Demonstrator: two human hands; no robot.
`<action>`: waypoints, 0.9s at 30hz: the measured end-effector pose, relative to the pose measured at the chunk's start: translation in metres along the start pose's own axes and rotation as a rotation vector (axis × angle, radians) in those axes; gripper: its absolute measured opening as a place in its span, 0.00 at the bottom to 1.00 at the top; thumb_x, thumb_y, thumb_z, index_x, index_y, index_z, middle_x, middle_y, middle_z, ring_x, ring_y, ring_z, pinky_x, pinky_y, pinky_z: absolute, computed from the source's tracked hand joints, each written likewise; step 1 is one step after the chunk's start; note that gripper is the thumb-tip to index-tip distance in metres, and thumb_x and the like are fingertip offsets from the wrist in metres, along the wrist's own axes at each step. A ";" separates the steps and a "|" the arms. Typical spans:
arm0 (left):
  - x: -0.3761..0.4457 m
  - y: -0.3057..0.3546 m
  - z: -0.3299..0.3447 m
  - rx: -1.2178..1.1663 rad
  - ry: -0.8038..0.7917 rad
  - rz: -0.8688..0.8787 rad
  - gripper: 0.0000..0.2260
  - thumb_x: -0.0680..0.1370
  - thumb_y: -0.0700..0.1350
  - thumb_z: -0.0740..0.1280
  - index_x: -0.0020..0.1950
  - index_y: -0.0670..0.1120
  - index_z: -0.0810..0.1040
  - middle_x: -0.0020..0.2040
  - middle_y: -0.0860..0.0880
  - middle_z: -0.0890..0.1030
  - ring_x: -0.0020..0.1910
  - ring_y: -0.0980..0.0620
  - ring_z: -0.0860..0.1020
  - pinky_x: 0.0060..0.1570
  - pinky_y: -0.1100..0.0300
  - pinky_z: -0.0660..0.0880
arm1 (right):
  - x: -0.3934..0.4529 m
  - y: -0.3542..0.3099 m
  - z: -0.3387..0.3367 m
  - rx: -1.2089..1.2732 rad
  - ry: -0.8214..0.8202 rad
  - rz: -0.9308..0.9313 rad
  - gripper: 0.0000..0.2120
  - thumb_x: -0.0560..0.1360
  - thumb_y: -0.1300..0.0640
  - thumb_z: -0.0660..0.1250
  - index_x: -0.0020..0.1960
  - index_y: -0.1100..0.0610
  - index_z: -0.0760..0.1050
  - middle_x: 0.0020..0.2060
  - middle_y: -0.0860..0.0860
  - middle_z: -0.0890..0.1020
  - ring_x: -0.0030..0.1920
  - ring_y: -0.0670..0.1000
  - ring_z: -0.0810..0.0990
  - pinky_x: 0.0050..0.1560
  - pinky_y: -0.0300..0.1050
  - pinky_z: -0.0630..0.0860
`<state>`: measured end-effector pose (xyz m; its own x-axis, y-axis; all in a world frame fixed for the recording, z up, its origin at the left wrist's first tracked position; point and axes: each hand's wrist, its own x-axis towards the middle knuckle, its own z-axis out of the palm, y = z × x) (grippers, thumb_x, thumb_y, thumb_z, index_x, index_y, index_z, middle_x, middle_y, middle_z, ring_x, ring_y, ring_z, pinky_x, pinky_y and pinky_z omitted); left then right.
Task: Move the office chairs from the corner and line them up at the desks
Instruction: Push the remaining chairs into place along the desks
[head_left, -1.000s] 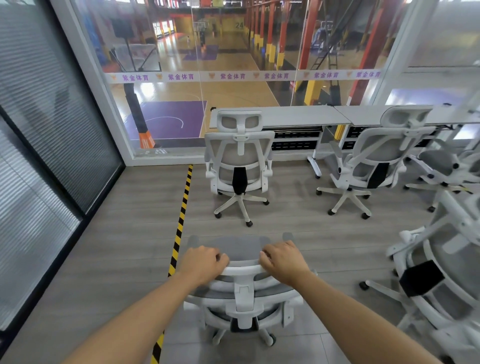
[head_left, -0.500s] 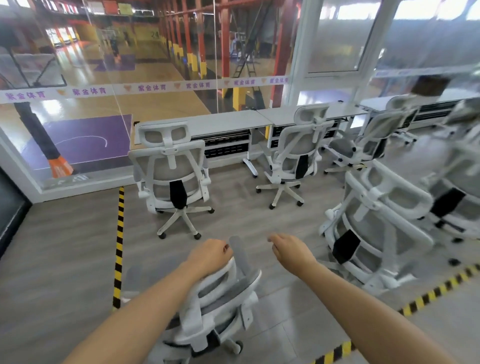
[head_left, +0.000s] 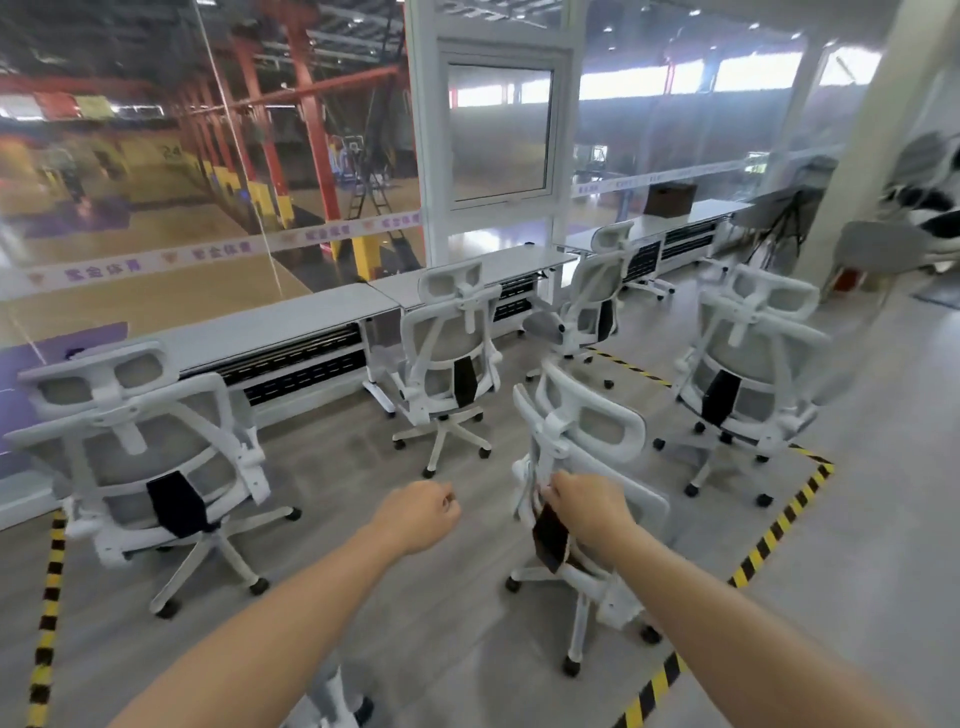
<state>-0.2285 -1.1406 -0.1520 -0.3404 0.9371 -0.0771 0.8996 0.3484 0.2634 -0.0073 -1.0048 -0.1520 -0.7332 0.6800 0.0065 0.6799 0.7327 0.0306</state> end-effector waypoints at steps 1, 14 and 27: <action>0.016 0.014 0.002 0.005 -0.001 0.019 0.13 0.79 0.53 0.57 0.52 0.50 0.79 0.52 0.50 0.81 0.49 0.47 0.78 0.47 0.54 0.74 | 0.003 0.016 -0.001 0.040 -0.016 0.046 0.12 0.79 0.63 0.60 0.62 0.56 0.68 0.47 0.52 0.76 0.40 0.57 0.76 0.29 0.49 0.65; 0.249 0.086 0.038 0.081 0.029 0.364 0.14 0.80 0.43 0.57 0.61 0.51 0.76 0.54 0.51 0.82 0.52 0.45 0.79 0.48 0.51 0.76 | 0.128 0.154 0.045 0.285 0.212 0.257 0.10 0.80 0.61 0.58 0.58 0.59 0.75 0.51 0.56 0.81 0.50 0.60 0.78 0.43 0.49 0.67; 0.519 0.109 0.050 0.254 -0.136 0.646 0.13 0.79 0.50 0.54 0.38 0.50 0.72 0.37 0.51 0.78 0.42 0.46 0.75 0.60 0.52 0.68 | 0.288 0.189 0.097 0.141 0.328 0.499 0.21 0.82 0.48 0.51 0.37 0.55 0.75 0.32 0.51 0.77 0.33 0.56 0.76 0.30 0.47 0.66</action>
<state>-0.2932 -0.6152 -0.2112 0.3050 0.9465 -0.1052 0.9518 -0.2994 0.0662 -0.0878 -0.6678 -0.2409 -0.2772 0.9146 0.2943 0.9215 0.3398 -0.1881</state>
